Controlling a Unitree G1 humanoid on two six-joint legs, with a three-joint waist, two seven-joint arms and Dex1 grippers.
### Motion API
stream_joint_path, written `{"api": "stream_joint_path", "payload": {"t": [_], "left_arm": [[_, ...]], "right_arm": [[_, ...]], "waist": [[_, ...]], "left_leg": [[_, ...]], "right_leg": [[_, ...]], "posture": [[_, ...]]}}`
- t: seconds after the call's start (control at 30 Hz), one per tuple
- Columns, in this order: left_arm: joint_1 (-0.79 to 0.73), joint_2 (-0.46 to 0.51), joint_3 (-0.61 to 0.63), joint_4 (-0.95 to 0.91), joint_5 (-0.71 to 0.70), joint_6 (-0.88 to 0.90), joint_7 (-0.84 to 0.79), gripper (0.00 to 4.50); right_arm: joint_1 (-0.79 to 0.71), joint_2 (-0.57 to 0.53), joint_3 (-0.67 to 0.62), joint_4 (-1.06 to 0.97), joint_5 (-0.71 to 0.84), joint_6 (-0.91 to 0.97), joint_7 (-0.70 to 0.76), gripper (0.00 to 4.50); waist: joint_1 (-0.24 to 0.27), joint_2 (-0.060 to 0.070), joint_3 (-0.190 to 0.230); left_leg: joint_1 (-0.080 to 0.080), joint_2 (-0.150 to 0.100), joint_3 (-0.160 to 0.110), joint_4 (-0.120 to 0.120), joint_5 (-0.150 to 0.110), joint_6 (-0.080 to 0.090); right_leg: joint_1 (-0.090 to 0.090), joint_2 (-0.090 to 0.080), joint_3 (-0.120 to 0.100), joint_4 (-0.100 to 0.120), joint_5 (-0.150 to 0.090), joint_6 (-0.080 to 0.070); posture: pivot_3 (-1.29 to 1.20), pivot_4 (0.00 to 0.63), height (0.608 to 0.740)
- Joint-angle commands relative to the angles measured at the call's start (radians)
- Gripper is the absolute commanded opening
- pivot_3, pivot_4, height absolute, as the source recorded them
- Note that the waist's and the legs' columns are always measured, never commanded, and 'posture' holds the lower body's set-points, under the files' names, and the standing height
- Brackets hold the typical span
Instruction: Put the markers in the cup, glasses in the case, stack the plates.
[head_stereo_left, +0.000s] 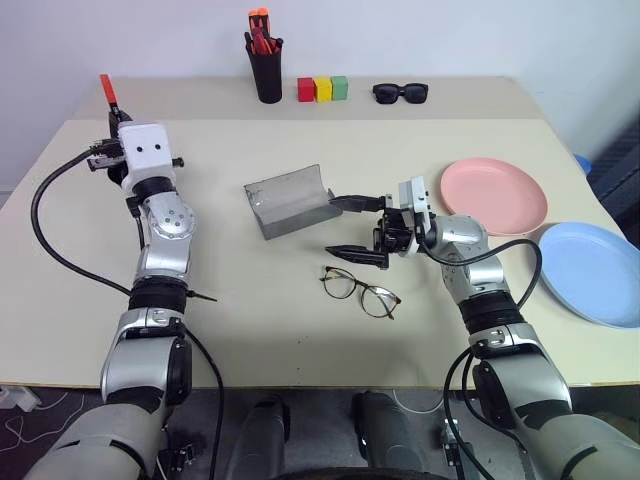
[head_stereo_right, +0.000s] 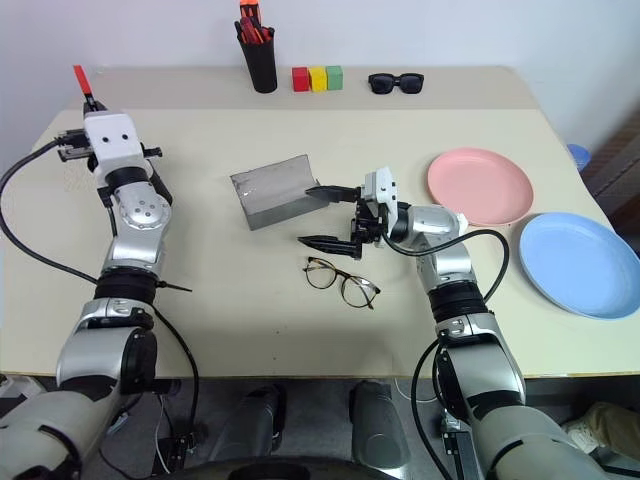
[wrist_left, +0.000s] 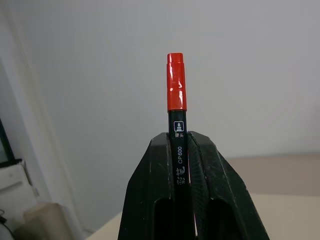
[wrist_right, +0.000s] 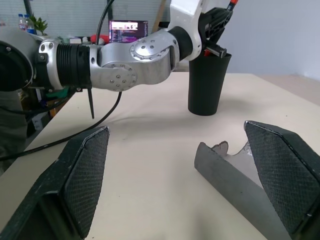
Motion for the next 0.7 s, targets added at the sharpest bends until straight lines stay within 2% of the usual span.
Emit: {"api": "stream_joint_path", "payload": {"t": [0.03,0.7], "left_arm": [[0.001,0.003,-0.007,-0.025,0.001,-0.015,0.003,0.27],[0.025,-0.004,-0.006,-0.046,0.002,-0.008,0.002,0.27]], "right_arm": [[-0.006,0.002,-0.028,-0.046,0.026,0.011,-0.017,4.46],[-0.038,0.040,-0.072,-0.053,0.073,0.052,-0.094,4.46]], "waist": [[0.000,0.000,0.000],[0.000,0.000,0.000]], "left_leg": [[0.000,0.000,0.000,0.000,0.000,0.000],[0.000,0.000,0.000,0.000,0.000,0.000]], "right_leg": [[0.000,0.000,0.000,0.000,0.000,0.000],[0.000,0.000,0.000,0.000,0.000,0.000]], "posture": [[0.00,0.150,0.740],[0.00,0.150,0.740]]}}
